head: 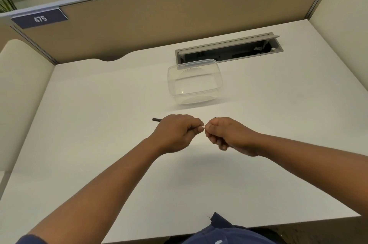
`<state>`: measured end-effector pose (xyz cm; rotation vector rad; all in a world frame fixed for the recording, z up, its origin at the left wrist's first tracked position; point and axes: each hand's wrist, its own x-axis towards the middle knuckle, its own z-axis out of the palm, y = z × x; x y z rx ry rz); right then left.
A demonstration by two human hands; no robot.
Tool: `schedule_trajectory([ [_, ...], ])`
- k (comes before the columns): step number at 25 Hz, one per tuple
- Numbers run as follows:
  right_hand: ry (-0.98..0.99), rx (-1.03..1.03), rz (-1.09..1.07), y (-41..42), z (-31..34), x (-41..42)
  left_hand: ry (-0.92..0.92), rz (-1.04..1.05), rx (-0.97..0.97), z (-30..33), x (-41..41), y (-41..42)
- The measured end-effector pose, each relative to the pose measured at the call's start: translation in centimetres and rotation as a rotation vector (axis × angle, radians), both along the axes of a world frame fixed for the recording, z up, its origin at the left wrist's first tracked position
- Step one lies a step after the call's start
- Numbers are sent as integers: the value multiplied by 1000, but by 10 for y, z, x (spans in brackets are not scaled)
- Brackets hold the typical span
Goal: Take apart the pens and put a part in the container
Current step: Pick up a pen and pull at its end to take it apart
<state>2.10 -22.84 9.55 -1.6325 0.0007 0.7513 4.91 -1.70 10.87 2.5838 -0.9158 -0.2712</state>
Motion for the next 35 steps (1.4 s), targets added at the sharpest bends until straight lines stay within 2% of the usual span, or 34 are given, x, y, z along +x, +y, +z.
schedule_trajectory([
  [2, 242, 187, -65, -2, 2, 0, -160, -62, -16, -2, 0, -2],
  [5, 474, 346, -59, -2, 8, 2, -318, -95, -78, -4, 2, -1],
  [7, 554, 449, -23, -1, 11, 1, -398, -101, -106, -5, 3, 1],
  [9, 537, 473, -19, 3, 14, -1, -458, -110, -111, -4, 5, 3],
  [12, 281, 314, -22, 9, 16, -8, -423, -153, -152, 1, 7, 5],
  [15, -80, 90, 62, 9, 18, -12, -284, -216, -140, 11, 10, 5],
  [18, -331, -96, 150, 2, 20, -5, -113, -200, -70, 21, 13, 4],
  [22, -603, -282, 284, -6, 15, 8, 89, -138, 32, 30, 17, -1],
  [27, -760, -416, 491, -17, 7, 26, 381, -113, 102, 33, 32, -7],
  [29, -718, -381, 494, -19, 2, 34, 335, -89, 114, 32, 37, -6],
  [30, -630, -323, 437, -19, 0, 36, 276, -80, 113, 30, 38, -6],
  [33, -194, -54, 149, -13, -4, 34, 77, -95, 132, 21, 38, -6],
  [35, 26, 107, 14, -8, -7, 32, -17, -112, 130, 14, 37, -6],
])
